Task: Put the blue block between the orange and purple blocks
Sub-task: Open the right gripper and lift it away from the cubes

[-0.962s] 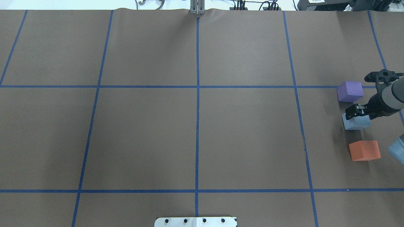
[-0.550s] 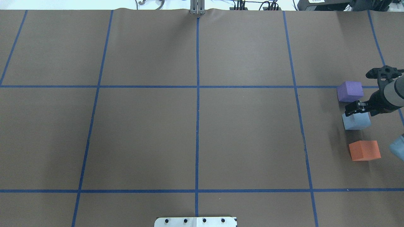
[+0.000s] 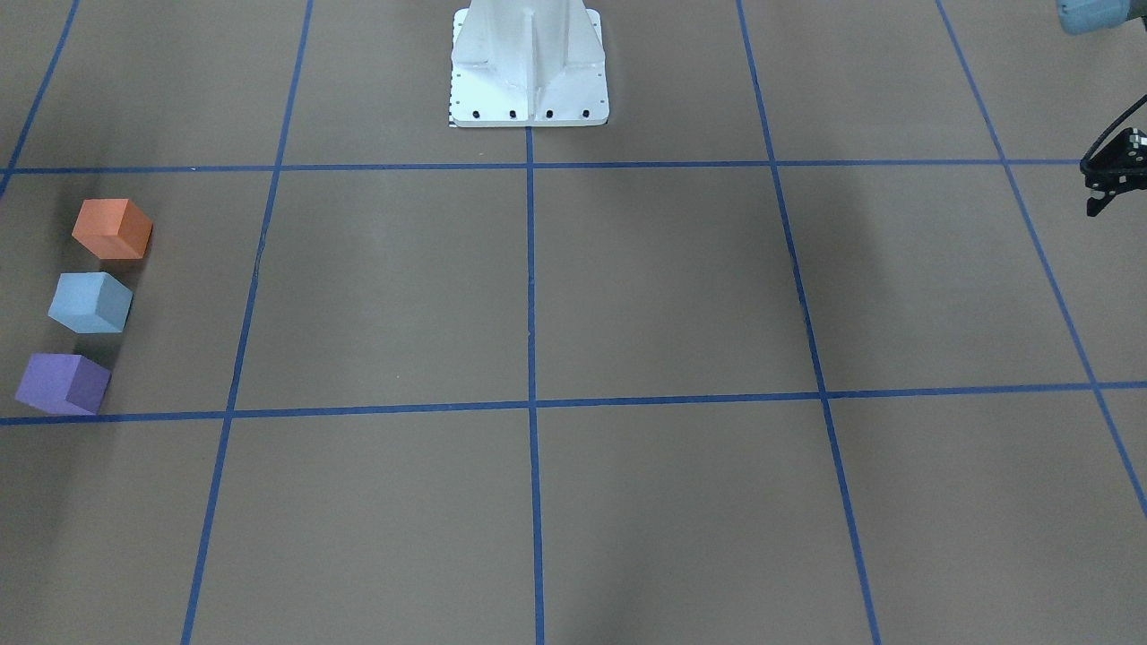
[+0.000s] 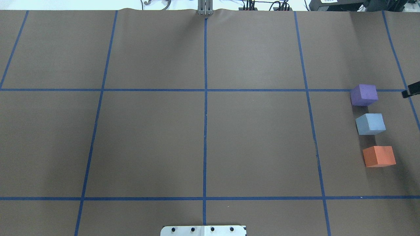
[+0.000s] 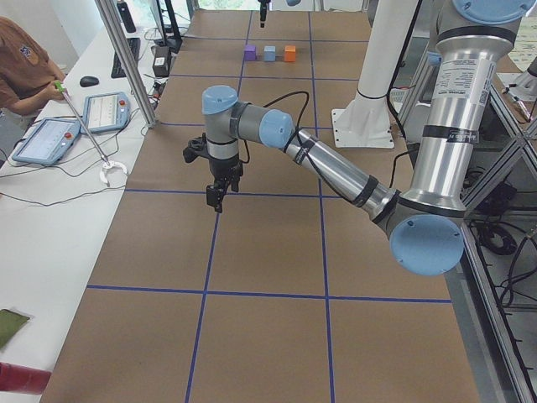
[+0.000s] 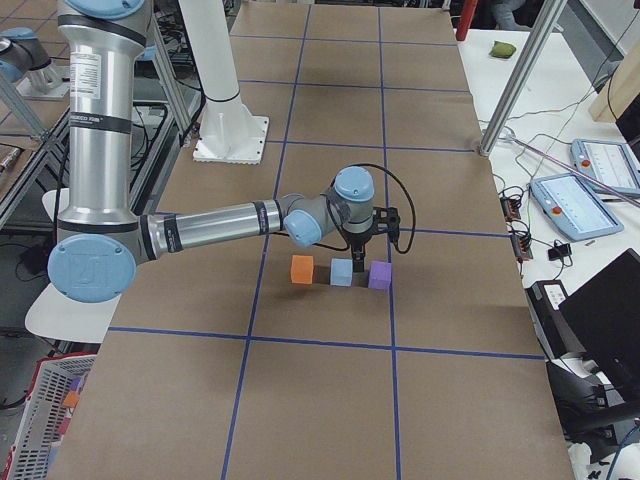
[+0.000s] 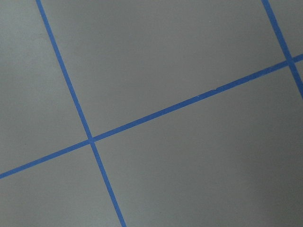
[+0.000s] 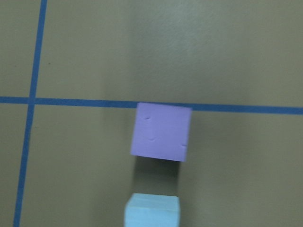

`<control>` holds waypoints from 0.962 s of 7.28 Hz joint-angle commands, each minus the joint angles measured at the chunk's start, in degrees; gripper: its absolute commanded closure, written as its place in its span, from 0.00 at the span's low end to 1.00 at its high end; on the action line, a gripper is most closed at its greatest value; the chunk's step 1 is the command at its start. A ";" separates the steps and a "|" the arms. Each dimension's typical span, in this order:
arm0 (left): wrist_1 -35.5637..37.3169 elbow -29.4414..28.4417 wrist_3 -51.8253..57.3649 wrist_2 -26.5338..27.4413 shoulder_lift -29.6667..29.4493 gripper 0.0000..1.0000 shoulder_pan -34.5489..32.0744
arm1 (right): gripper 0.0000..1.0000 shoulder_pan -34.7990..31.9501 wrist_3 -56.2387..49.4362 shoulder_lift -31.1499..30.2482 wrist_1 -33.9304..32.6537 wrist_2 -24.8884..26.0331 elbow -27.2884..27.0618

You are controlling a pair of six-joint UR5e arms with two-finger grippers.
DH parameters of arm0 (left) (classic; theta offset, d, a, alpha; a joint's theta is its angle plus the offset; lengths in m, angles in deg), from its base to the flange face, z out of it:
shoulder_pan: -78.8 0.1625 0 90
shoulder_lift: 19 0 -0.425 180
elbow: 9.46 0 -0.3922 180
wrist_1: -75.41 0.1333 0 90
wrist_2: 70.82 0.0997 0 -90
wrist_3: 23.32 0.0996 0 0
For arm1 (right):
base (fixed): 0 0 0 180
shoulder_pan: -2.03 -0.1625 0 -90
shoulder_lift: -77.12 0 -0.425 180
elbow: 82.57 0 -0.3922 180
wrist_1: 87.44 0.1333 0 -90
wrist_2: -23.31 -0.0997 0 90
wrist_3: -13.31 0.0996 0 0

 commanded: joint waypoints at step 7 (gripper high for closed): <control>-25.39 -27.97 9.57 -6.28 7.95 0.00 -12.46 | 0.00 -15.68 -29.92 -0.16 -27.37 -1.56 4.17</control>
